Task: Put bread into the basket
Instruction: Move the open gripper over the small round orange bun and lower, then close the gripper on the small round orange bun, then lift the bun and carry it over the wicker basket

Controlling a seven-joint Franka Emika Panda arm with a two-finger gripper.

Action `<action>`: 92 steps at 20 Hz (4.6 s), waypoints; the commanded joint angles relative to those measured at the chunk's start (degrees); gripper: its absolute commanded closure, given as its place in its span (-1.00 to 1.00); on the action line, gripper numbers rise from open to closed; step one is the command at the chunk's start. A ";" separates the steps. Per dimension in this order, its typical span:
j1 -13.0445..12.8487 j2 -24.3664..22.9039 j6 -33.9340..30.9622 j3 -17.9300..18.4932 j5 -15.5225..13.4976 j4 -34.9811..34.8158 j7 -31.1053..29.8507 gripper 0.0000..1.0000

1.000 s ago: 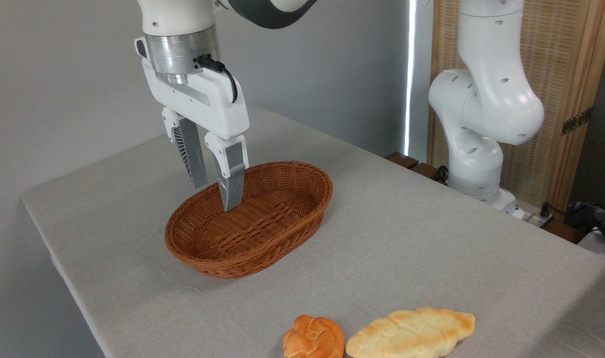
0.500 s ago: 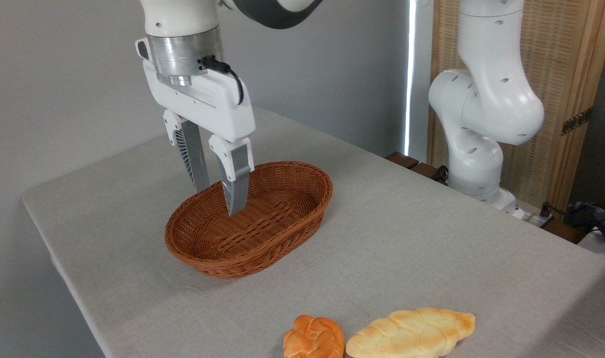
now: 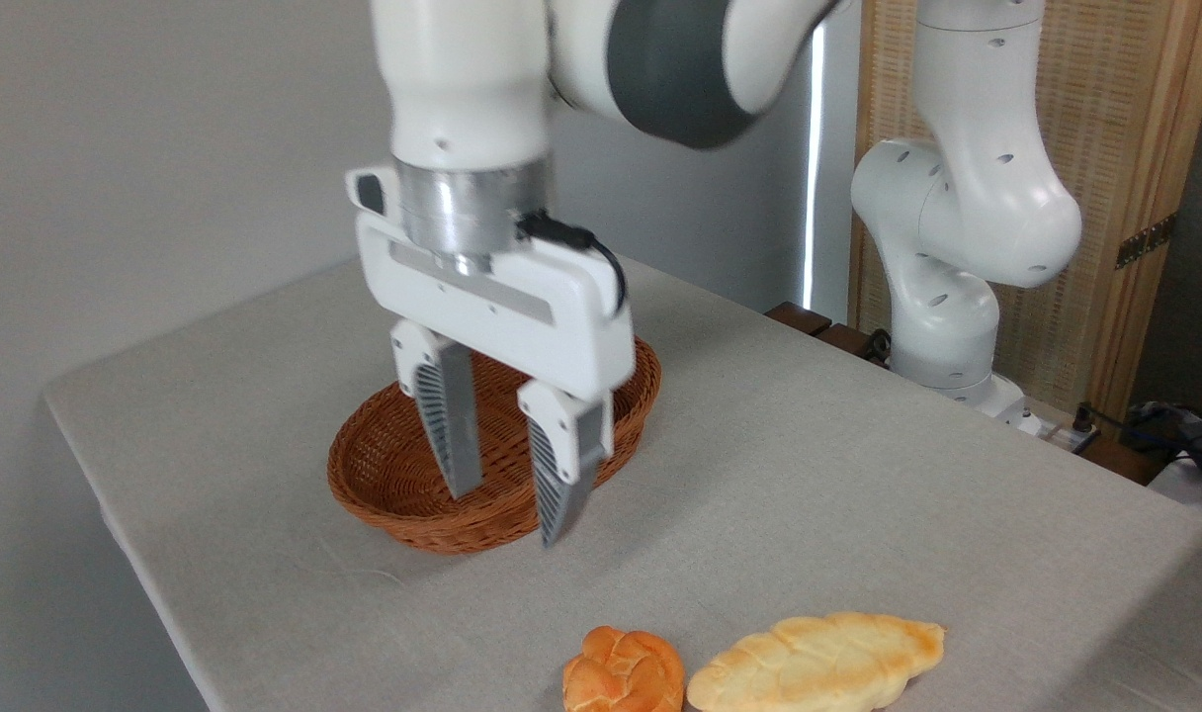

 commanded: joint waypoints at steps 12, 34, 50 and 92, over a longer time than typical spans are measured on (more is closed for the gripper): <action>0.54 -0.40 11.72 5.44 2.52 -12.18 16.95 -1.00; 1.42 4.26 15.15 5.89 4.64 -12.45 17.83 -0.21; 1.42 4.09 15.07 5.80 2.27 -12.45 17.91 0.29; 0.63 1.89 5.49 -19.87 -4.76 -8.84 -9.15 -0.92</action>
